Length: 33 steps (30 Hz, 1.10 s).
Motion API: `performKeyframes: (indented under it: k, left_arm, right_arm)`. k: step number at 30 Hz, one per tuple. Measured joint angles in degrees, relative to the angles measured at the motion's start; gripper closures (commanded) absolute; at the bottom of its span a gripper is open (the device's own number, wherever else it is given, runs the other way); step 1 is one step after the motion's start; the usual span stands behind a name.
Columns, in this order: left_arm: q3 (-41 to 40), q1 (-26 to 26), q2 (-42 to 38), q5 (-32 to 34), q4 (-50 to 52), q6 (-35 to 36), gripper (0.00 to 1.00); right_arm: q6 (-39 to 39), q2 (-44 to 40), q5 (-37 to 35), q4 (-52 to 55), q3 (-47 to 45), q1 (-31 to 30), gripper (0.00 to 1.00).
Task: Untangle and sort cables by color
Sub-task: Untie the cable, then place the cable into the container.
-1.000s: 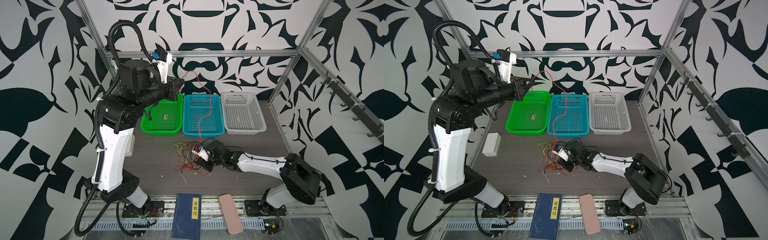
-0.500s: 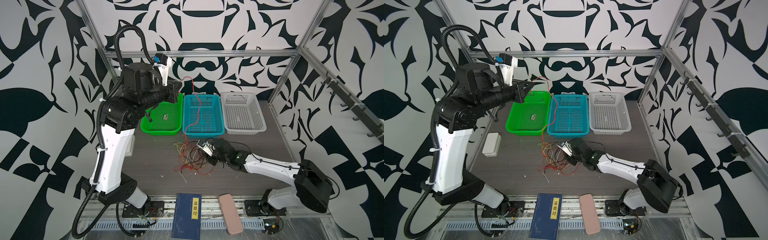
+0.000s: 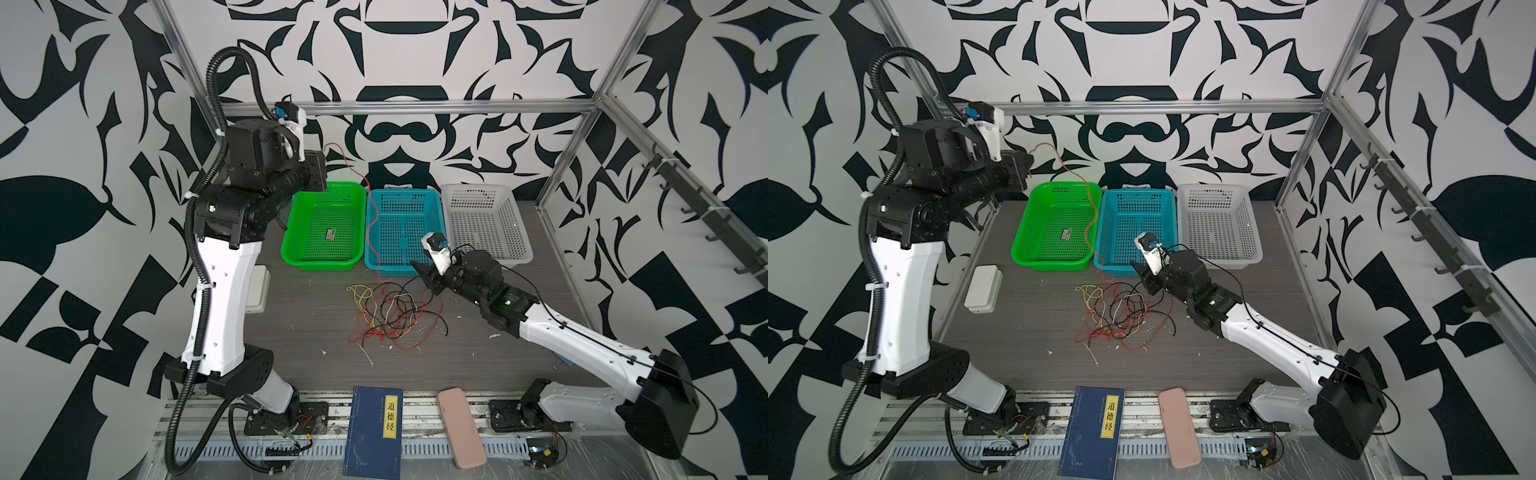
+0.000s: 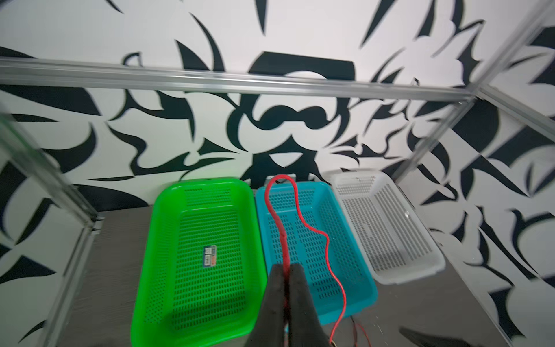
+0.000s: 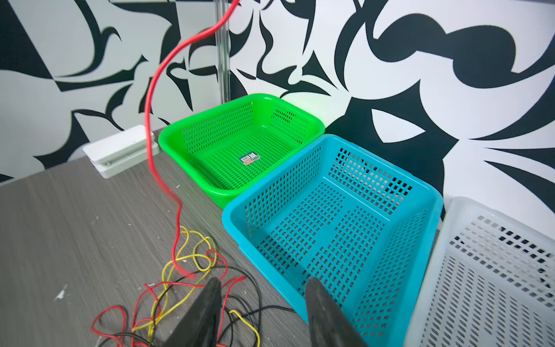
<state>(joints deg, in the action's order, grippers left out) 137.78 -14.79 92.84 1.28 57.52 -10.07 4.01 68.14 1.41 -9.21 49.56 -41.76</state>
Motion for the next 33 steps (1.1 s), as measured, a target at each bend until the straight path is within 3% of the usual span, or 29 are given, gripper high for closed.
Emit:
performKeyframes:
  k: [3,6,9,15,24,33]
  left_arm:
    - [4.92,4.0,4.83,0.68,-0.46,0.37,1.0]
    - [6.47,4.83,7.78,1.36,-1.42,0.96,1.0]
    - [5.35,4.63,8.9,1.64,-3.93,1.42,1.0]
    - [-4.55,4.55,9.27,4.0,-15.28,2.58,1.0]
    - [0.55,6.21,23.17,6.43,-21.38,4.83,1.0]
    - [0.98,10.97,24.63,5.38,-21.73,3.93,1.0]
  right_arm:
    - [-0.85,-1.36,0.28,0.79,-0.17,0.0,0.51]
    - [-1.27,-3.26,0.26,0.79,-1.68,0.0,0.51]
    - [-1.84,-4.81,0.26,0.98,-3.76,0.0,0.51]
    - [-2.97,-5.2,0.28,1.51,-6.49,0.0,0.51]
    - [-4.81,-7.93,0.48,1.64,-10.1,0.0,0.51]
    - [-5.4,-8.94,0.5,1.55,-12.24,0.0,0.51]
